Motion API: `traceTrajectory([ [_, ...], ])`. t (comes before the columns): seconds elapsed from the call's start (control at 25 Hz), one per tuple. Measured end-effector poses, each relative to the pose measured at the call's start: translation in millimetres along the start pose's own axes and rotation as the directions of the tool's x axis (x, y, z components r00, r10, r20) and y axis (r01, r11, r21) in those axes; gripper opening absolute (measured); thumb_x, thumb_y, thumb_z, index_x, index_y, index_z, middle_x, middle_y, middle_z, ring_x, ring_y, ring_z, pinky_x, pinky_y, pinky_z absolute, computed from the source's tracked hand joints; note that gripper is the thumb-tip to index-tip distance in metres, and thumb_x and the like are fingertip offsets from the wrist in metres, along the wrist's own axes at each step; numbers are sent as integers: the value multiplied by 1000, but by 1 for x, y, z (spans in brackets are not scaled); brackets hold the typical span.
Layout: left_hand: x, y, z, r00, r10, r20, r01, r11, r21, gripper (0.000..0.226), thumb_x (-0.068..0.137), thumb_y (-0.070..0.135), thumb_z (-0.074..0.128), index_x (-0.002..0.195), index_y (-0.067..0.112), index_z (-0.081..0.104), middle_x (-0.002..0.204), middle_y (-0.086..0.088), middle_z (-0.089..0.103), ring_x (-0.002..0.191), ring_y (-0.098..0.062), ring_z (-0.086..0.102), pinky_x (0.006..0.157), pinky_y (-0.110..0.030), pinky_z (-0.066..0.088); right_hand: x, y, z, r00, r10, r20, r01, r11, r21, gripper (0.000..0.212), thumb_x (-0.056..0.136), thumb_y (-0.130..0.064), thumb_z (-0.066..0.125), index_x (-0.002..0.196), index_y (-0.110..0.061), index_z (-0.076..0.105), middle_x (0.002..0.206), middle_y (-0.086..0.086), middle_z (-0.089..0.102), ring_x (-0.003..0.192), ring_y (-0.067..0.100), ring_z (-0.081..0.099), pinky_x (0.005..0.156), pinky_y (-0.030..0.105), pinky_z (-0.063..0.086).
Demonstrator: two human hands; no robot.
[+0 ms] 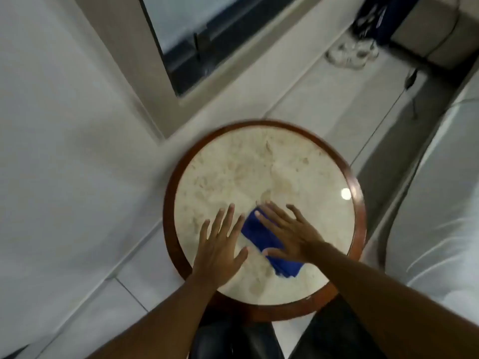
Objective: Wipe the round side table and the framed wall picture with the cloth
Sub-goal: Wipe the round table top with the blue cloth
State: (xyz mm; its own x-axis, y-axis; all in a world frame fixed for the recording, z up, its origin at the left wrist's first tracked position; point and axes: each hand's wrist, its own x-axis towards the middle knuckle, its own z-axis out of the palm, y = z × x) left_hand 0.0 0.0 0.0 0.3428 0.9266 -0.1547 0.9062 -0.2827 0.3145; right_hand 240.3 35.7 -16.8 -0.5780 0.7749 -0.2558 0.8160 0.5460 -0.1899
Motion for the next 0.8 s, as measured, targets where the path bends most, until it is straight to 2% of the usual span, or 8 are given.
traceTrajectory([
  [0.08, 22, -11, 41, 999, -11, 31, 11, 1000, 2, 78, 91, 55, 41, 158, 24, 17, 168, -8, 13, 154, -28, 15, 118, -58, 27, 11, 15, 38, 997, -67, 38, 69, 996, -48, 96, 88, -80, 26, 157, -21, -3, 165, 3, -14, 151, 22, -9, 117, 54, 14],
  [0.16, 37, -19, 74, 1000, -23, 17, 22, 998, 53, 74, 95, 54, 40, 158, 21, 18, 168, -10, 17, 154, -30, 17, 118, -57, 23, 13, 22, 66, 1000, 0, -24, -1, 1000, -31, 94, 89, -78, 30, 158, -19, 3, 166, 6, -6, 152, 23, -3, 116, 49, 18],
  [0.32, 36, -3, 96, 1000, 18, -21, -16, 996, 84, 67, 102, 45, 39, 159, 16, 17, 167, -9, 17, 154, -28, 16, 120, -56, 20, 9, 11, 81, 985, 27, -171, -19, 999, 48, 68, 102, -53, 28, 157, -16, 13, 166, 6, 6, 152, 21, 5, 116, 38, 18],
  [0.44, 46, 1, 72, 1000, 11, -4, -10, 992, 125, 66, 100, 36, 51, 156, 12, 26, 164, -7, 30, 152, -29, 23, 118, -57, 26, 14, 2, 74, 972, 116, -205, -95, 989, 110, 54, 105, -29, 35, 155, -15, 22, 163, 4, 18, 151, 18, 11, 116, 39, 23],
  [0.52, 45, 3, 58, 998, 66, -3, -65, 990, 125, 65, 98, 32, 57, 154, 10, 32, 160, -6, 39, 150, -30, 28, 117, -56, 30, 10, -10, 72, 965, 167, -203, -142, 981, 133, 52, 104, -24, 34, 155, -17, 24, 162, 1, 20, 151, 16, 11, 116, 38, 26],
  [0.6, 45, 2, 40, 996, 79, 46, -82, 994, 74, 64, 101, 33, 49, 156, 9, 26, 162, -5, 35, 152, -30, 22, 119, -54, 29, 10, -21, 63, 952, 196, -234, -160, 973, 167, 52, 103, -24, 31, 154, -17, 24, 161, -1, 20, 150, 15, 13, 115, 35, 26],
  [0.72, 39, 4, 3, 990, 33, 134, -39, 999, 37, 64, 106, 38, 32, 159, 13, 6, 168, -5, 15, 155, -26, 8, 121, -49, 27, 10, -42, 22, 923, 239, -301, -161, 952, 261, 52, 103, -23, 34, 154, -19, 23, 161, -2, 22, 150, 12, 12, 115, 32, 25],
  [0.8, 30, 9, -39, 998, 30, 63, -31, 999, 23, 62, 105, 39, 27, 158, 12, 11, 167, -7, 17, 155, -25, 13, 118, -47, 34, 12, -60, -18, 904, 232, -360, -132, 950, 283, 56, 103, -19, 44, 155, -20, 23, 161, -3, 23, 150, 11, 12, 115, 34, 28],
])
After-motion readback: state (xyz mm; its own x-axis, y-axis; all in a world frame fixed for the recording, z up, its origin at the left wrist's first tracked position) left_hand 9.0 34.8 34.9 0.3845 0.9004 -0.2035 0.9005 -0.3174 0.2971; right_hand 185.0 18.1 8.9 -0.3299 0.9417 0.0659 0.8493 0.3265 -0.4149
